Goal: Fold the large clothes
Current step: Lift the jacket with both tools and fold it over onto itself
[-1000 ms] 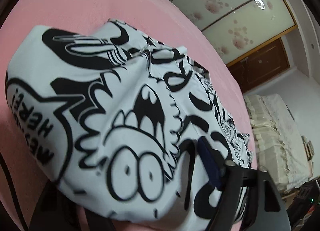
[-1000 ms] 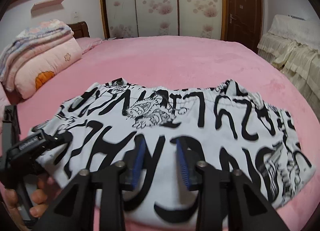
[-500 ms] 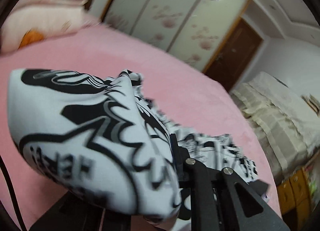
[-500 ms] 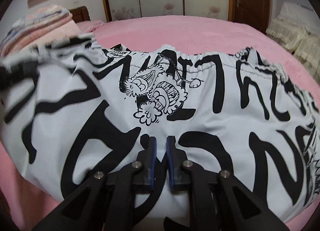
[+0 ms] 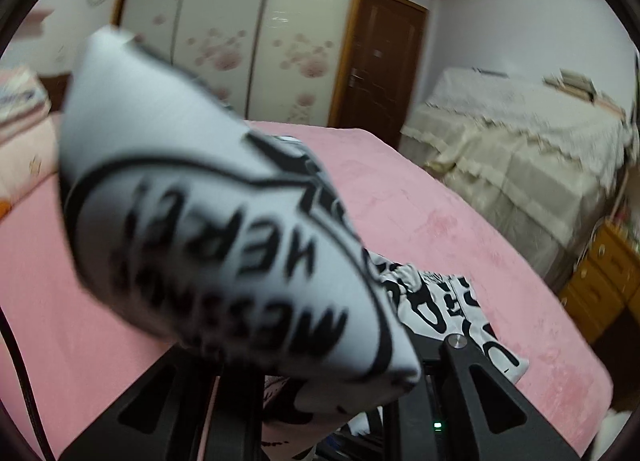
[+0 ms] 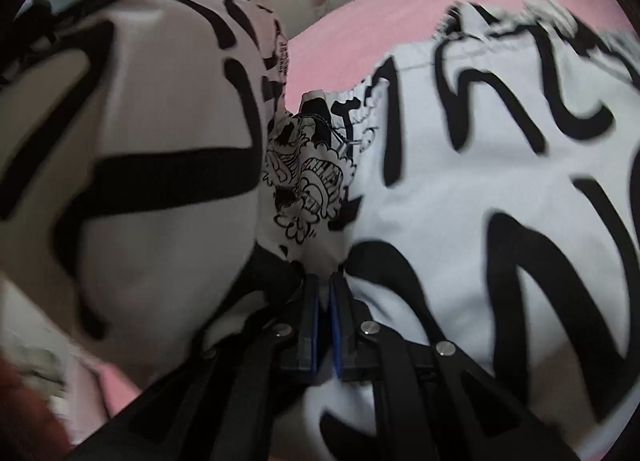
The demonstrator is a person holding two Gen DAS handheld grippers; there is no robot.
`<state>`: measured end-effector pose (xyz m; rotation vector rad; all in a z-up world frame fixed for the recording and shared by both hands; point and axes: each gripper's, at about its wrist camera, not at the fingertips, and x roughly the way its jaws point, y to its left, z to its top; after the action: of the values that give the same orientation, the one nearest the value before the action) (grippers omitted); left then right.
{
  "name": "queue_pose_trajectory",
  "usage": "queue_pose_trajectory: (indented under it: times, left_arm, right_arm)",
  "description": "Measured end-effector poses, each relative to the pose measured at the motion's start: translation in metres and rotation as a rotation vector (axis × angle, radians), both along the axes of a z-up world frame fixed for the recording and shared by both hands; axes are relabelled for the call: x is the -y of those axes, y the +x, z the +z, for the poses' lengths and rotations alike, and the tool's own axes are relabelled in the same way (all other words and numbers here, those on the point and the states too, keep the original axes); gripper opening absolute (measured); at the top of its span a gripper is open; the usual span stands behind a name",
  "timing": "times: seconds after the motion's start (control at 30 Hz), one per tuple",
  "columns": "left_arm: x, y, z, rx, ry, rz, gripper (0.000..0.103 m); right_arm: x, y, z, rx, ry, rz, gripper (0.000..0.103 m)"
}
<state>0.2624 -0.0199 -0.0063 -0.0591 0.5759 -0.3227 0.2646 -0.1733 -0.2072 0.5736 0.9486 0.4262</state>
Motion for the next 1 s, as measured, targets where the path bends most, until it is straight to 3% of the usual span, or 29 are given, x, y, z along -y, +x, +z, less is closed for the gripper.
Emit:
queue_pose_trajectory:
  times: [0.1, 0.33, 0.43, 0.6, 0.83, 1.0]
  left_arm:
    - [0.028, -0.002, -0.004, -0.007, 0.076, -0.033, 0.013]
    - [0.094, -0.018, -0.026, -0.005, 0.211, -0.146, 0.013]
    - [0.134, -0.030, -0.049, -0.013, 0.304, -0.236, 0.013]
    - [0.170, -0.048, -0.089, 0.003, 0.462, -0.305, 0.015]
    - [0.160, -0.049, -0.091, -0.040, 0.438, -0.329, 0.015]
    - [0.164, -0.047, -0.099, -0.033, 0.487, -0.366, 0.018]
  right_arm:
    - [0.035, -0.022, 0.009, -0.013, 0.101, -0.023, 0.007]
    - [0.120, -0.083, 0.031, -0.005, -0.080, -0.188, 0.007]
    - [0.157, -0.099, 0.034, -0.003, -0.147, -0.277, 0.007]
    - [0.194, -0.113, 0.026, -0.038, -0.228, -0.369, 0.007]
    - [0.198, -0.122, 0.008, -0.068, -0.271, -0.388, 0.007]
    - [0.206, -0.132, 0.002, -0.087, -0.275, -0.402, 0.007]
